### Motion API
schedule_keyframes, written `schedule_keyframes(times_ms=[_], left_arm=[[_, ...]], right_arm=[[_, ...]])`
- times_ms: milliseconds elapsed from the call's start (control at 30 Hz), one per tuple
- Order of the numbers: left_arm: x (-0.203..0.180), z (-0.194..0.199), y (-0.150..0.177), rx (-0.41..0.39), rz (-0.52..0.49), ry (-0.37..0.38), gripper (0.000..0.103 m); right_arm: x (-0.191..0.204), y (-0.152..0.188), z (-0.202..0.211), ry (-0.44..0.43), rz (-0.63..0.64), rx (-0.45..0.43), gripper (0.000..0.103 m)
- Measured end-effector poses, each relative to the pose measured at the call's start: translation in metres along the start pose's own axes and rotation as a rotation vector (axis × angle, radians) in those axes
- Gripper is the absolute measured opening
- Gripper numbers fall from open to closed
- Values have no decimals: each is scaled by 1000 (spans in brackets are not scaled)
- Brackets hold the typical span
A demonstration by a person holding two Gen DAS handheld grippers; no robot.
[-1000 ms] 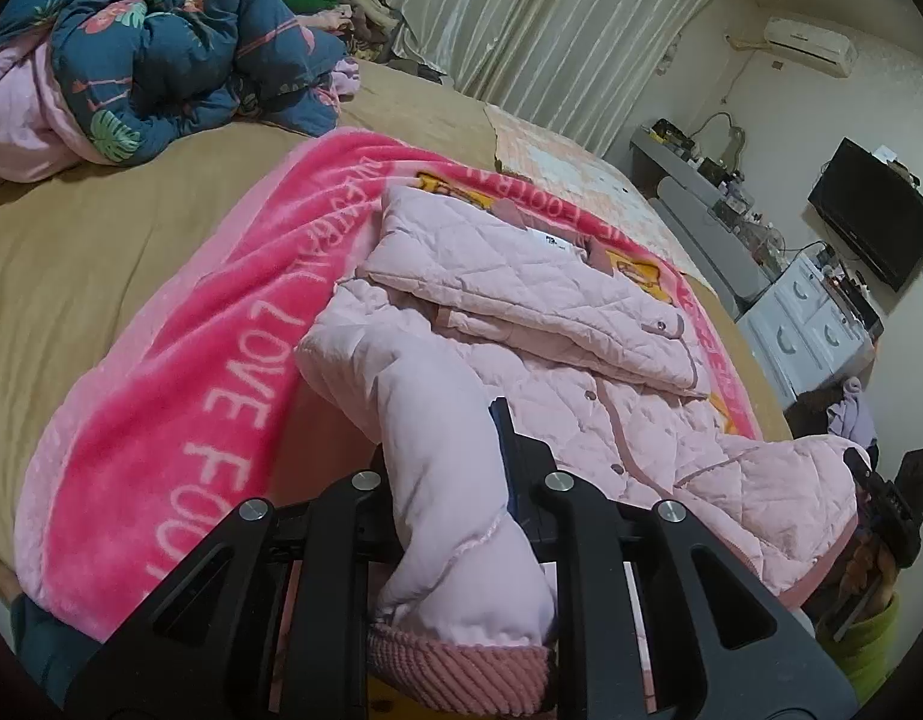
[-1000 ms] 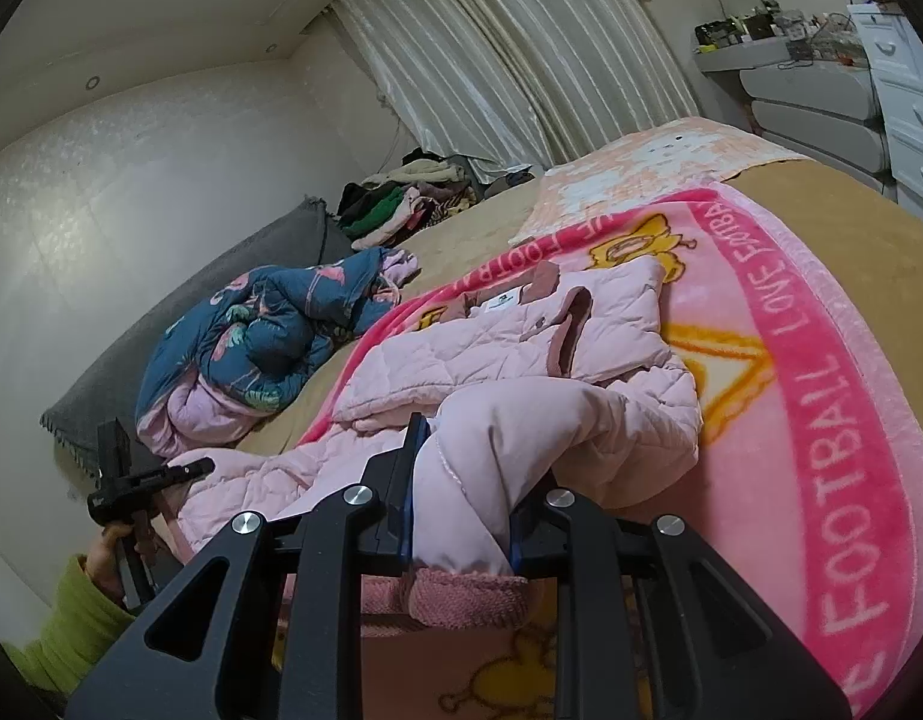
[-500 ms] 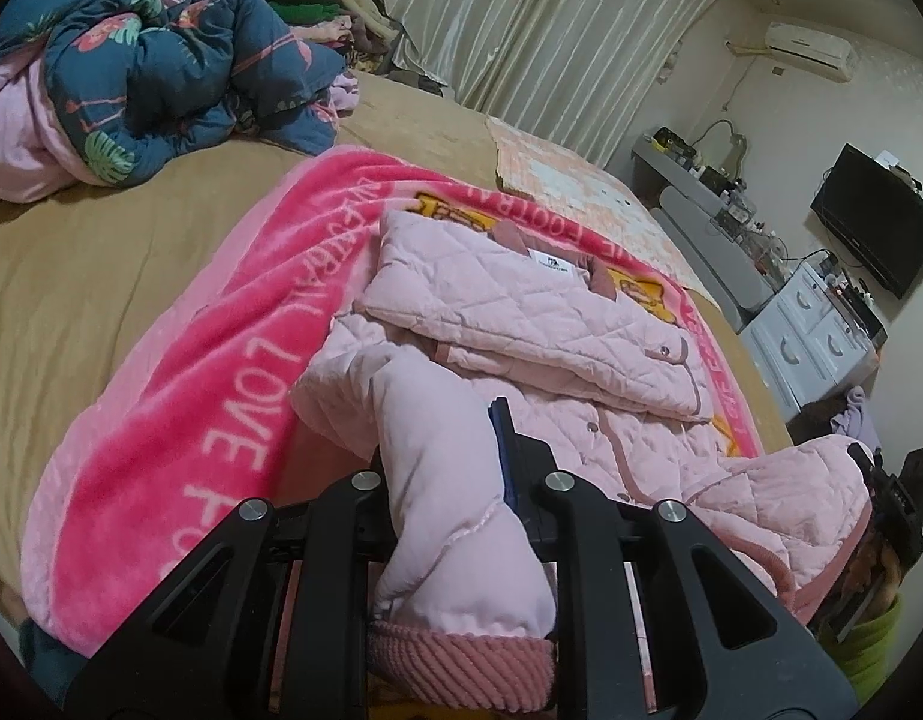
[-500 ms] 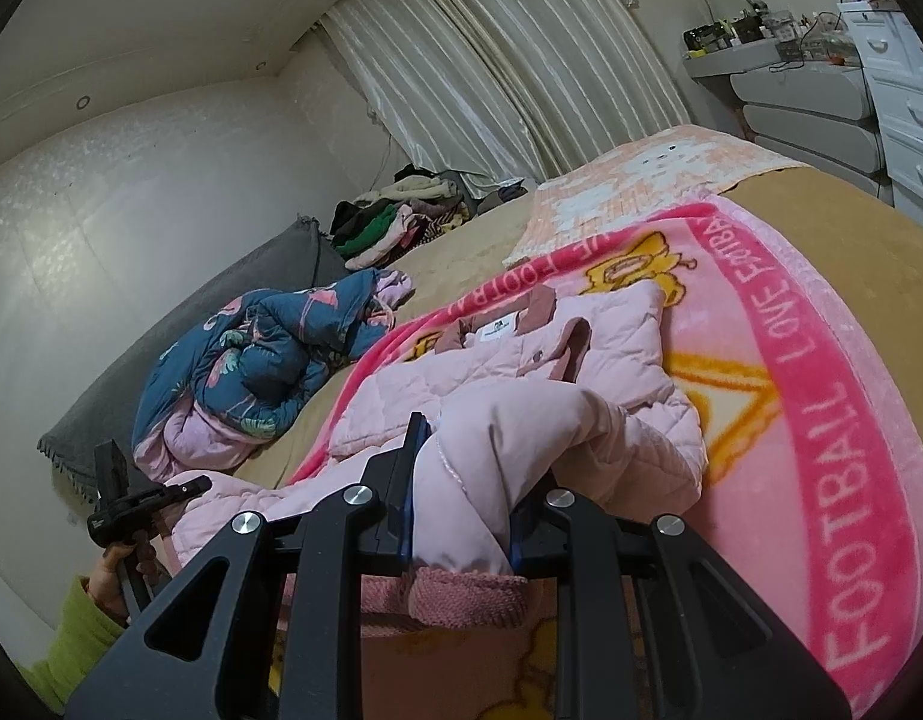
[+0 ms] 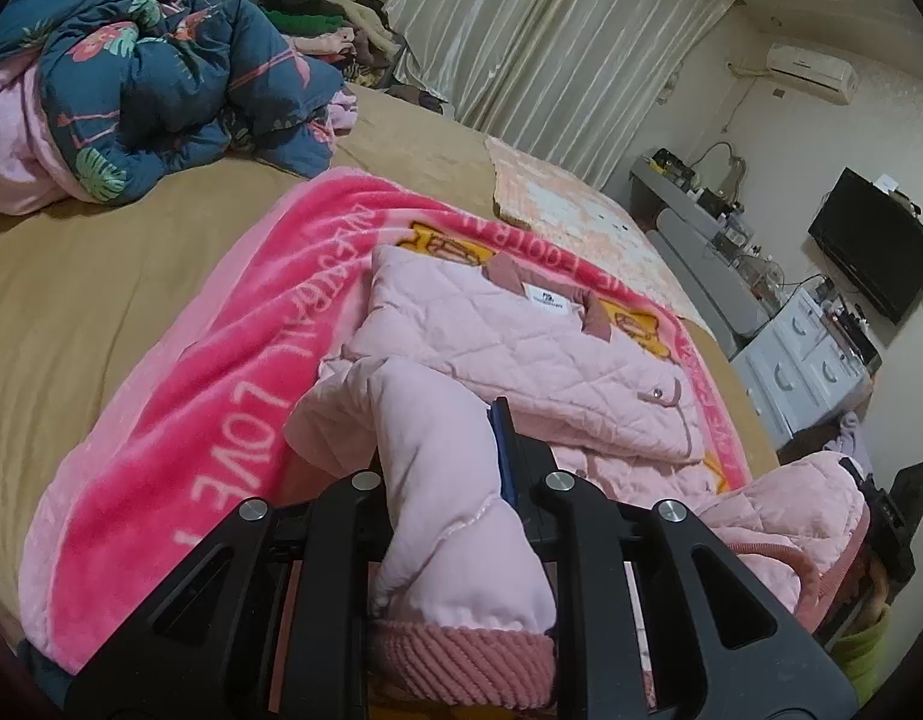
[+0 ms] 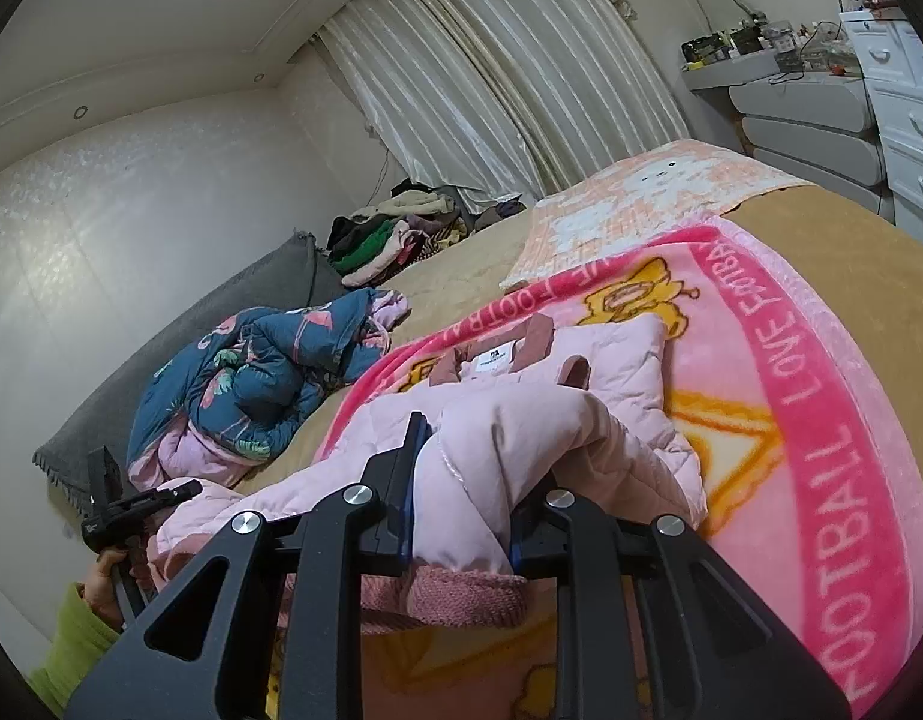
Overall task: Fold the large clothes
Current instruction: 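Lift the hem with both tools and fold it up toward the collar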
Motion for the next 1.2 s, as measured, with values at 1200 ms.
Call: schedule_keyframes(times_ms=[1200], left_arm=[[-14,-53,-68,-37,28,-41,12]], right_arm=[[-40,-54,-57,54,-137,-31,20]])
Point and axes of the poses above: each gripper's, at about its wrist camera, not at the fingertips, and z roughly against the way its jaws point, x to its left, y to its underside, the point moved 2 cm from there along -z, roughly the way its jaws point, and after that the axes turned 6 degrees about z, right-handed, at the moved point
